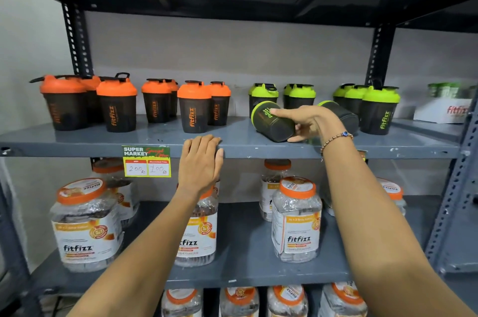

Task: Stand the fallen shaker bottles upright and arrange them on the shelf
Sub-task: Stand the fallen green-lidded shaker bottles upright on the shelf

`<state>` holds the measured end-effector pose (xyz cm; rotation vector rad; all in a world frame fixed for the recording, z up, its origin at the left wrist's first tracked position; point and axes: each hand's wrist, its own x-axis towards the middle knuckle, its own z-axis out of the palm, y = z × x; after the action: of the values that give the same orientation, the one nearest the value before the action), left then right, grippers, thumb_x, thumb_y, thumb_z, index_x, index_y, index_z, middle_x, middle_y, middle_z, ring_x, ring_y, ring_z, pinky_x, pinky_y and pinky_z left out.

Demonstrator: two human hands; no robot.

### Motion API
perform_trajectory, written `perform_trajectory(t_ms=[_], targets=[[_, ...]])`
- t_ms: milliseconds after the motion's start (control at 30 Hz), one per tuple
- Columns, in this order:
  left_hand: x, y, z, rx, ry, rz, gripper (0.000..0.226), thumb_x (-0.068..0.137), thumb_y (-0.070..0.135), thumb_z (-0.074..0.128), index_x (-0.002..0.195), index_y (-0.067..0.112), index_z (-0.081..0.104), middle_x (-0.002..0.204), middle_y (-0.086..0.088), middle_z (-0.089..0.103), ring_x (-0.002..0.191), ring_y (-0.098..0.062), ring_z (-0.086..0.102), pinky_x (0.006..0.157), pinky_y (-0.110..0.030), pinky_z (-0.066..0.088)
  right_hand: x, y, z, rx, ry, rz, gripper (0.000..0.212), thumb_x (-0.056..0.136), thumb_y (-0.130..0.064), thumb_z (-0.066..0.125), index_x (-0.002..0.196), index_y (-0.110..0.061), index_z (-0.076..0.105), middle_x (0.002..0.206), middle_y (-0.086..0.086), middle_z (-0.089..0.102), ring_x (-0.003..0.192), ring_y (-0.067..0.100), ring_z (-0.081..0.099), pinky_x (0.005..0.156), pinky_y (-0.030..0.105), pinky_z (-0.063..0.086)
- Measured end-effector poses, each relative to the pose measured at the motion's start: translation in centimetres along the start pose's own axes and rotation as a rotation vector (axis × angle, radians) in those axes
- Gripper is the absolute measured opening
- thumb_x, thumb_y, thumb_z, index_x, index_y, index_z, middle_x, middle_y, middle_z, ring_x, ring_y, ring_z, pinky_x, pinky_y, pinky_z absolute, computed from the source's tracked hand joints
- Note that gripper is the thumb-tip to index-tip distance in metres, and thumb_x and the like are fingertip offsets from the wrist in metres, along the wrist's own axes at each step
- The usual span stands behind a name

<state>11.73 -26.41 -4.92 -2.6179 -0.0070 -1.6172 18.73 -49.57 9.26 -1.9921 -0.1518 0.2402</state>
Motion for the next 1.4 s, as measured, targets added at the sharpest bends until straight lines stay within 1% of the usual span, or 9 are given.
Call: perform_trajectory(t_ms=[133,300,367,500,633,733,867,1167,1400], targets=[[0.1,-0.1,-0.1,-0.012,-0.019,-0.008,0.041,0.095,0.032,0.033,0.108,0.01,0.064,0.109,-0.007,0.066,0.097,-0.025,0.06,0.093,-0.035,0.031,0.1,0.7,-0.3,0.288,-0.117,-0.013,0.036,0.078,-0.035,0.075,0.1,-0.01,0.06,0.118,0.013,0.061,0.107,0.024,0.061,0.057,0.04,0.062],[-0.1,-0.1,0.2,-0.036,-0.01,-0.012,0.04,0.096,0.033,0.033,0.11,0.01,0.063,0.111,-0.007,0.065,0.099,-0.026,0.059,0.095,-0.035,0.031,1.4,1.9,1.0,0.715,-0.258,-0.112,0.021,0.087,-0.019,0.066,0.102,-0.005,0.062,0.108,0.015,0.066,0.105,0.026,0.062,0.097,0.05,0.051],[-0.2,-0.4,0.4,-0.033,0.005,0.009,0.039,0.096,0.032,0.034,0.111,0.009,0.062,0.111,-0.007,0.064,0.099,-0.026,0.058,0.095,-0.036,0.031,1.7,1.8,1.8,0.674,-0.261,-0.159,0.02,0.09,-0.013,0.062,0.107,-0.002,0.06,0.103,0.013,0.066,0.091,0.019,0.067,0.099,0.045,0.05],[-0.2,-0.5,0.7,-0.007,0.047,0.03,0.037,0.095,0.03,0.035,0.111,0.008,0.061,0.11,-0.008,0.063,0.098,-0.025,0.054,0.094,-0.037,0.031,3.4,0.9,2.8,0.406,-0.07,-0.249,0.03,0.084,-0.002,0.069,0.111,-0.001,0.058,0.09,0.006,0.065,0.048,0.0,0.061,0.046,0.013,0.049],[-0.2,-0.2,1.1,0.005,0.087,0.004,0.035,0.094,0.029,0.037,0.109,0.008,0.061,0.109,-0.009,0.063,0.097,-0.024,0.047,0.094,-0.038,0.032,6.2,1.3,2.8,0.217,0.004,-0.236,0.031,0.073,0.0,0.077,0.102,-0.001,0.066,0.099,0.008,0.071,0.112,0.024,0.064,0.095,0.032,0.051],[-0.4,-0.2,1.5,0.011,0.129,0.001,0.036,0.093,0.029,0.037,0.107,0.007,0.062,0.107,-0.009,0.063,0.097,-0.023,0.046,0.093,-0.038,0.032,7.8,1.9,2.6,0.127,0.019,-0.231,0.056,0.069,-0.004,0.081,0.12,0.003,0.058,0.112,0.014,0.07,0.1,0.026,0.067,0.074,0.026,0.057],[-0.2,-0.3,1.8,0.025,0.128,-0.007,0.036,0.093,0.03,0.036,0.108,0.008,0.06,0.109,-0.01,0.063,0.099,-0.023,0.046,0.095,-0.038,0.032,11.0,2.6,2.0,-0.001,0.044,-0.299,0.063,0.063,-0.014,0.084,0.12,-0.003,0.056,0.118,0.015,0.069,0.108,0.03,0.064,0.1,0.045,0.049],[-0.3,0.3,1.3,0.013,0.116,-0.029,0.037,0.093,0.029,0.033,0.106,0.007,0.06,0.107,-0.01,0.062,0.097,-0.026,0.052,0.095,-0.038,0.032,7.8,2.6,2.1,-0.077,-0.023,-0.321,0.07,0.067,-0.016,0.083,0.125,0.0,0.046,0.12,0.012,0.065,0.112,0.028,0.062,0.102,0.051,0.047],[0.6,4.3,1.2,-0.136,0.135,-0.327,0.032,0.094,0.025,0.033,0.101,0.012,0.062,0.107,-0.004,0.061,0.114,-0.025,0.052,0.116,-0.04,0.017,4.7,2.9,-0.8,0.025,0.429,-0.384,0.039,0.081,-0.004,0.059,0.12,-0.002,0.062,0.118,0.017,0.067,0.11,0.03,0.062,0.09,0.035,0.052]])
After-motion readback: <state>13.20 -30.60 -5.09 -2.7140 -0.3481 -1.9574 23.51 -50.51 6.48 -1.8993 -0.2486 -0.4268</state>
